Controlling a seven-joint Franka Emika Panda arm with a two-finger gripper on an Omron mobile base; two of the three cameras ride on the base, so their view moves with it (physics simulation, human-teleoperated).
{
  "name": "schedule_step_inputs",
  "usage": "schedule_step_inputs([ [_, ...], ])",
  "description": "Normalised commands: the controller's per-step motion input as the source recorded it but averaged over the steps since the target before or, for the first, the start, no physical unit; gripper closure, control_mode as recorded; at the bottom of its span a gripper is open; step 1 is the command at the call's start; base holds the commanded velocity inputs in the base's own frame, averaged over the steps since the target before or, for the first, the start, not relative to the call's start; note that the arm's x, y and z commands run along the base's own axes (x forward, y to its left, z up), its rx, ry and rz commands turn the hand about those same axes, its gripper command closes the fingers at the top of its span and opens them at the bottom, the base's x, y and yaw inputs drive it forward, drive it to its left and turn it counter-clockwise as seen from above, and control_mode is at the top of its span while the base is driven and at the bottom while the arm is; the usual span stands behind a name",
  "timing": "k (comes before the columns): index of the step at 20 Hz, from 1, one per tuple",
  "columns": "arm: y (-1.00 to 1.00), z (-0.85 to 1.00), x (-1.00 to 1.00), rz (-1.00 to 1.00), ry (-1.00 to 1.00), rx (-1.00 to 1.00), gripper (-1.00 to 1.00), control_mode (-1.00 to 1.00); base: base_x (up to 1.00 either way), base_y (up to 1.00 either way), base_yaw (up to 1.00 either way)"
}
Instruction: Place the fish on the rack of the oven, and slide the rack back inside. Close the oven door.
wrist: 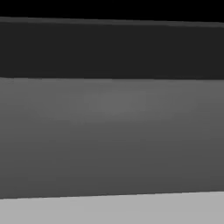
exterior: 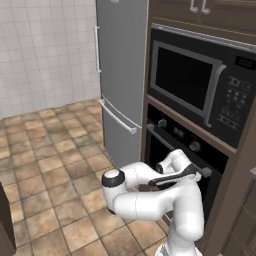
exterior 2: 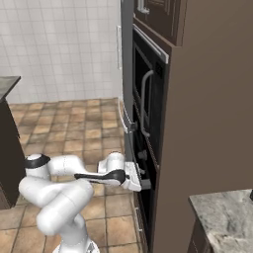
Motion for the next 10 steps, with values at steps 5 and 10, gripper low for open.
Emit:
schedule_step_inputs([
  [5,-1.0,-0.53,0.81,-0.16,0.0,-0.1,-1.0,-1.0,0.0,0.0,0.0],
  [10,-0.84,-0.45,0.4,-0.12,0.02,-0.04,-1.0,-1.0,0.0,0.0,0.0],
])
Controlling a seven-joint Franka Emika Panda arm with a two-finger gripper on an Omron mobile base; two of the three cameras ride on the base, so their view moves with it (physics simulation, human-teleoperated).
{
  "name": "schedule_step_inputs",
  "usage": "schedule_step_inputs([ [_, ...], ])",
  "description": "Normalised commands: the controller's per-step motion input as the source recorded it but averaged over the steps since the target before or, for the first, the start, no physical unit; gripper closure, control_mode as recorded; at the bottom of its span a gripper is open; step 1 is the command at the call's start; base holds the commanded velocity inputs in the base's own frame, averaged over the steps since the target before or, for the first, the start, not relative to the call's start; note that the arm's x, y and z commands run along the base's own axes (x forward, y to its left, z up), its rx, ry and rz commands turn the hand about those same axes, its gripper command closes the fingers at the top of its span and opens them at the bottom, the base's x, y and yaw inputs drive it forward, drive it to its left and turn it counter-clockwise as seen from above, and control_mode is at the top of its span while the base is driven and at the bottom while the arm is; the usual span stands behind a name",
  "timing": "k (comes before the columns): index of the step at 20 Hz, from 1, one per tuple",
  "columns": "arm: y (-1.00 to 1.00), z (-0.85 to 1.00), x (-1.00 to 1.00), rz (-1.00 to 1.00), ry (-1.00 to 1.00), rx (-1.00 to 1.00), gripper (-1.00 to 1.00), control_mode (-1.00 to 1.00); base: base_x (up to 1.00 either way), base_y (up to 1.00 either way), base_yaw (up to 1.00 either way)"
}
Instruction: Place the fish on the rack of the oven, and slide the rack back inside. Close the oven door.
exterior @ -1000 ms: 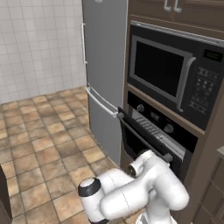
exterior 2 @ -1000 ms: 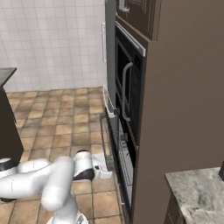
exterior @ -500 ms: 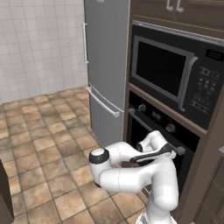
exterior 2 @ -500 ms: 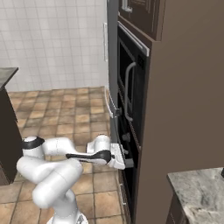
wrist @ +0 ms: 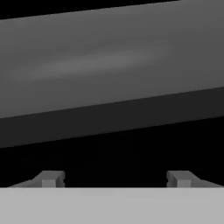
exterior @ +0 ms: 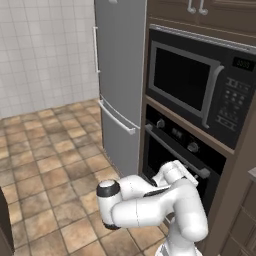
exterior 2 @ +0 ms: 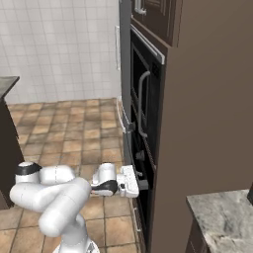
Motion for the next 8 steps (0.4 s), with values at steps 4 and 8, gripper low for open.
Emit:
schedule_step_inputs([
  [4,-0.32,-0.06,0.0,-0.06,0.0,0.0,-1.0,-1.0,0.0,0.0,0.0],
  [8,-0.12,0.0,0.0,-0.02,0.0,0.0,-1.0,-1.0,0.0,0.0,0.0],
])
